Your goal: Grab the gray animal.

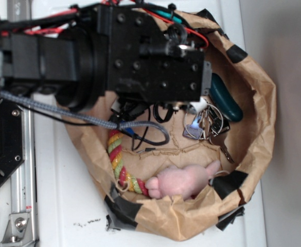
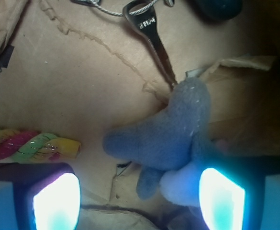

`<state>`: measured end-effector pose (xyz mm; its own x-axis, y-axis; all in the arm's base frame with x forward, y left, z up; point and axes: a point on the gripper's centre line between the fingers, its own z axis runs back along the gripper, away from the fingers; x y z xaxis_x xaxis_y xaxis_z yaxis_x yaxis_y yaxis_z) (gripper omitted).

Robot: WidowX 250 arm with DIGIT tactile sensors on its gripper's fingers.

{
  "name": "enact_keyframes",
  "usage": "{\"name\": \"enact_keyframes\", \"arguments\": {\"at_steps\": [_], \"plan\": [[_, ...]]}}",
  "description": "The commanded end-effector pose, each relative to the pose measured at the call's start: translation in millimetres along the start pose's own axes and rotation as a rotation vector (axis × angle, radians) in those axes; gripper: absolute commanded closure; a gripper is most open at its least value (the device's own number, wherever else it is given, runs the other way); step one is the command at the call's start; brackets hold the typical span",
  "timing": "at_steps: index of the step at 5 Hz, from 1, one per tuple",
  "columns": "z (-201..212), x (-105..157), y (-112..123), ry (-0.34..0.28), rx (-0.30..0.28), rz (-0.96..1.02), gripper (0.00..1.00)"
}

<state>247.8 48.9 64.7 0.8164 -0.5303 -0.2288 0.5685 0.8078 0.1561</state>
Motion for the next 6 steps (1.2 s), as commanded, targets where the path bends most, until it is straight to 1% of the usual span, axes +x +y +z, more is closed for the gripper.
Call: {"name": "enact_keyframes", "arguments": {"at_steps": [1, 2, 3, 4, 5, 6], "plan": [[6, -3, 5, -0.029, 0.026, 0.029, 0.00], [6, -3, 5, -0.029, 0.026, 0.029, 0.00], [-28, 2, 22, -0.068, 0.176, -0.083, 0.00], [-53, 19, 32, -0.070, 0.104, -0.090, 1.00], [-60, 22, 32, -0.070, 0.068, -0.099, 1.00], [-55, 20, 26, -0.067, 0.057, -0.113, 1.00]]}}
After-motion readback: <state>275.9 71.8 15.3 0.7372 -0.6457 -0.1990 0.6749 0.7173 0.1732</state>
